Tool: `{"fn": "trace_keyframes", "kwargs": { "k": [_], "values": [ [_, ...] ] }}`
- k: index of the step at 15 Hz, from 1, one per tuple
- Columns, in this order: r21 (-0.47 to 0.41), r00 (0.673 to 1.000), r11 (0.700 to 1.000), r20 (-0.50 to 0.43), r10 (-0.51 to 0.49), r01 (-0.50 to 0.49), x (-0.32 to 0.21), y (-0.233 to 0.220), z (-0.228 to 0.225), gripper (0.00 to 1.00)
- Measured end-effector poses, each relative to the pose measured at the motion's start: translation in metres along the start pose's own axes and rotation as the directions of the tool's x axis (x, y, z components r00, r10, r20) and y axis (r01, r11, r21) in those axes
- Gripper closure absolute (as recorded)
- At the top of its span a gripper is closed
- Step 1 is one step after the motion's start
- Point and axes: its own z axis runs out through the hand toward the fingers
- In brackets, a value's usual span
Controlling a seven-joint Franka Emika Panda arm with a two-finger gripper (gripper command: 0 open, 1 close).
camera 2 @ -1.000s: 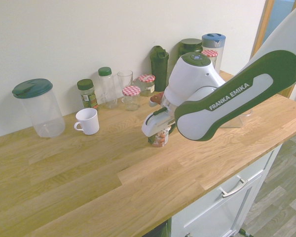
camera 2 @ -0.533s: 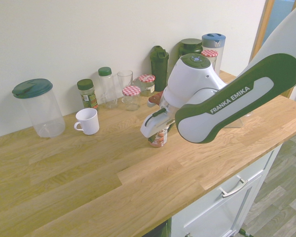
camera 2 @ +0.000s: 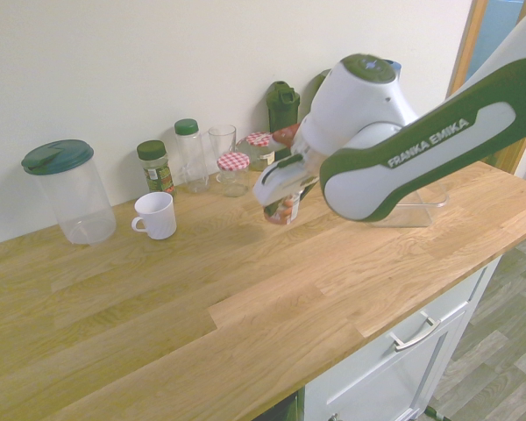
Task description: Put the cereal into the container
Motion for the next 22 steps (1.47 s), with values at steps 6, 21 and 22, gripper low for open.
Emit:
{"fn": "trace_keyframes", "kwargs": {
  "k": [6, 21, 22],
  "values": [
    [-0.032, 0.978, 0.987, -0.148, 0.149, -0.155, 0.115, 0.098, -0.048, 1.0],
    [-0.237, 0.937, 0.906, -0.085, 0.34, -0.35, 0.114, 0.238, 0.011, 1.0],
    [-0.243, 0.937, 0.905, -0.075, 0.341, -0.349, 0.112, 0.237, 0.013, 0.0]
  ]
}}
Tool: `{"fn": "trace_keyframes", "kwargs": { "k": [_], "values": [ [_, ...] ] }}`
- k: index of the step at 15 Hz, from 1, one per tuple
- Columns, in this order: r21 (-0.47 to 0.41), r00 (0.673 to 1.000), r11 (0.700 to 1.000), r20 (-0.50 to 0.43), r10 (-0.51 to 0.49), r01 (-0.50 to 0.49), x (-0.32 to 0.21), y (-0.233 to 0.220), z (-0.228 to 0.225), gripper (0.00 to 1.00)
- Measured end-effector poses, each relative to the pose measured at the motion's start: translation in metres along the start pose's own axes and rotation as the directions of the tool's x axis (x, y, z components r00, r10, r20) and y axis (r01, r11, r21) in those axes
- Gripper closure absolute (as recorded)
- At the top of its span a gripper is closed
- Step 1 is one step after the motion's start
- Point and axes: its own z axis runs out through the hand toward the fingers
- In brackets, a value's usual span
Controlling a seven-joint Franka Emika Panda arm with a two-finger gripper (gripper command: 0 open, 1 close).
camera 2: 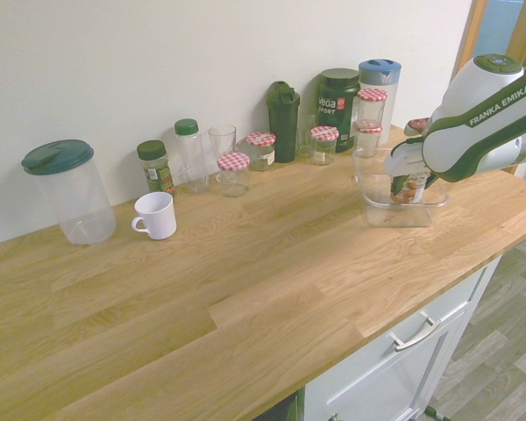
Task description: Put the cereal into the container
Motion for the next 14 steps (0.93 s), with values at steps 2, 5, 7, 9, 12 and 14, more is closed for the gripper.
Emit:
{"fn": "trace_keyframes", "kwargs": {
  "k": [2, 5, 7, 9, 12, 14],
  "values": [
    [-0.011, 1.0, 1.0, 0.02, 0.005, -0.004, -0.0052, -0.0009, 0.0039, 0.0],
    [-0.016, 0.999, 1.0, 0.03, 0.011, -0.011, -0.0067, -0.0012, 0.0046, 0.0],
    [-0.017, 0.999, 1.0, 0.034, 0.015, -0.014, -0.0066, -0.0006, 0.0049, 0.0],
    [-0.021, 0.999, 1.0, 0.037, 0.017, -0.016, -0.0066, 0.0002, 0.0054, 0.0],
    [-0.028, 0.998, 0.999, 0.049, 0.026, -0.025, -0.0057, 0.0027, 0.0063, 0.0],
    [-0.064, 0.995, 0.997, 0.092, 0.05, -0.044, -0.0057, 0.0037, 0.0004, 0.0]
  ]
}}
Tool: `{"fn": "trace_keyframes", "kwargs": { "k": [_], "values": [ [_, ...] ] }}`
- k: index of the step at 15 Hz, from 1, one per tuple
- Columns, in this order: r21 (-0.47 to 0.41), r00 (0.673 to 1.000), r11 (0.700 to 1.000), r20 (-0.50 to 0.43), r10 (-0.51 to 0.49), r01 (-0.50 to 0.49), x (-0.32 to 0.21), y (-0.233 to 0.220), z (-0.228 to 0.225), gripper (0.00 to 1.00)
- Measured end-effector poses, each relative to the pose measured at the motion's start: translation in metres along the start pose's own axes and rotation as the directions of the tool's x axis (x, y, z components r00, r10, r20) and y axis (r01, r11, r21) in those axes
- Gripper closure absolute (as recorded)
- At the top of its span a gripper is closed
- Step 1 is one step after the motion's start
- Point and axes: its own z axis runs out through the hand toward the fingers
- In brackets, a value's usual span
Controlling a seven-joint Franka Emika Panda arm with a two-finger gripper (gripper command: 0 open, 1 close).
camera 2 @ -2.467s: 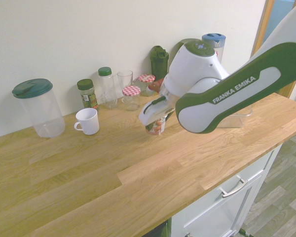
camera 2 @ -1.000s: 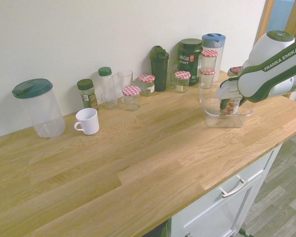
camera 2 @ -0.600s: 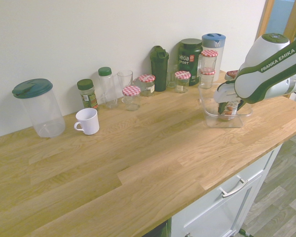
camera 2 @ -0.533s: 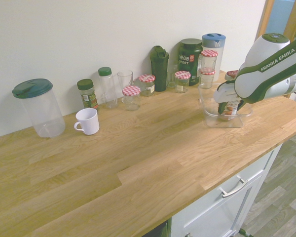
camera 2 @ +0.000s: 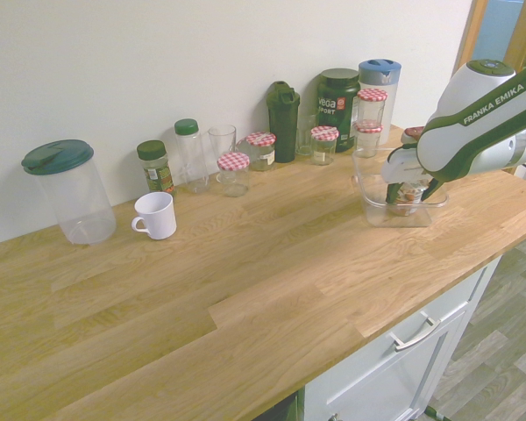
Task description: Put the cereal into the container
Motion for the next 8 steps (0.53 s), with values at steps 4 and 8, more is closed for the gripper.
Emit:
{"fn": "trace_keyframes", "kwargs": {
  "k": [4, 8],
  "values": [
    [-0.007, 0.991, 0.999, 0.128, 0.042, -0.041, -0.008, -0.012, -0.068, 0.0],
    [0.051, 0.993, 0.998, 0.117, 0.025, -0.031, -0.02, -0.02, -0.124, 0.0]
  ]
}}
